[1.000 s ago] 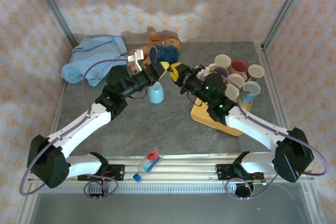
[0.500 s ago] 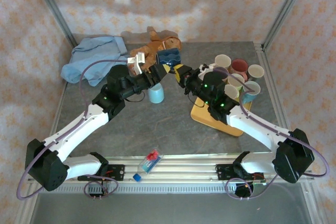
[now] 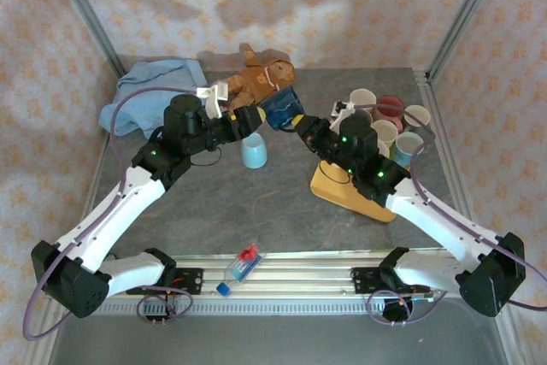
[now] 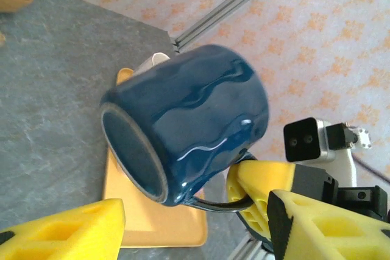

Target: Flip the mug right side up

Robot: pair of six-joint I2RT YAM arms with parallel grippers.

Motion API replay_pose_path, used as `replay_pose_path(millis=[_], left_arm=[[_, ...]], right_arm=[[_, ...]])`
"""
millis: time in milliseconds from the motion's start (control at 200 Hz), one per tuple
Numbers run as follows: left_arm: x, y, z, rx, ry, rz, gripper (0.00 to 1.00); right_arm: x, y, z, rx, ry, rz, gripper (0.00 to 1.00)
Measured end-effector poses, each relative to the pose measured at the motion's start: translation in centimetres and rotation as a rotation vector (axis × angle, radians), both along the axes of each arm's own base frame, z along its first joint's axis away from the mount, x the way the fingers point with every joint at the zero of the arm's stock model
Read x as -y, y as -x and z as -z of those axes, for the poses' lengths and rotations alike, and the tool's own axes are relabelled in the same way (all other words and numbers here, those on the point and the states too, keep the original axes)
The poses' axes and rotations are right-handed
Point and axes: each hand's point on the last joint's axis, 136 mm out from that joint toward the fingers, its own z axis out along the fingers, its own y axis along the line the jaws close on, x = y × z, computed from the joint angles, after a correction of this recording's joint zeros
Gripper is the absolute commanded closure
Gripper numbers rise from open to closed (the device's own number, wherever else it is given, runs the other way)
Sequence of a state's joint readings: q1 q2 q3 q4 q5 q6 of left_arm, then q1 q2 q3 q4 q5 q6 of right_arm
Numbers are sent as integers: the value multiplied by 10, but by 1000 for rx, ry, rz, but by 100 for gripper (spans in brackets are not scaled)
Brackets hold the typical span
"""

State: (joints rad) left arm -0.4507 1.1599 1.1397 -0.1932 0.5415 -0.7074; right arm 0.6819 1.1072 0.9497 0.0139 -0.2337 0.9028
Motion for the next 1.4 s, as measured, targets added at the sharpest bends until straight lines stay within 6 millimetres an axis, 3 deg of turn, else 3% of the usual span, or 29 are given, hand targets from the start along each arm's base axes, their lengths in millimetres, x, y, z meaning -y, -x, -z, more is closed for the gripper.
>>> replay_pose_path(millis=[200, 335, 550, 901, 1071, 1401], left_arm=[[-4, 8, 9, 17, -122, 40, 36], [-7, 12, 22, 29, -203, 67, 36], [-7, 12, 25, 69, -255, 94, 35], [0, 1, 51, 16, -290, 123, 36], [1, 2, 58, 4, -294, 129, 36], [3, 3, 70, -14, -307, 154, 36]], right_arm=[[17, 11, 23, 32, 257, -30, 100], [34, 20, 28, 67, 402, -37, 100], [66, 39, 34, 99, 589, -37, 100], [121, 70, 47, 46, 706, 62, 100], [135, 80, 79, -34, 764, 71, 100], [126, 85, 143, -104, 924, -94, 100]])
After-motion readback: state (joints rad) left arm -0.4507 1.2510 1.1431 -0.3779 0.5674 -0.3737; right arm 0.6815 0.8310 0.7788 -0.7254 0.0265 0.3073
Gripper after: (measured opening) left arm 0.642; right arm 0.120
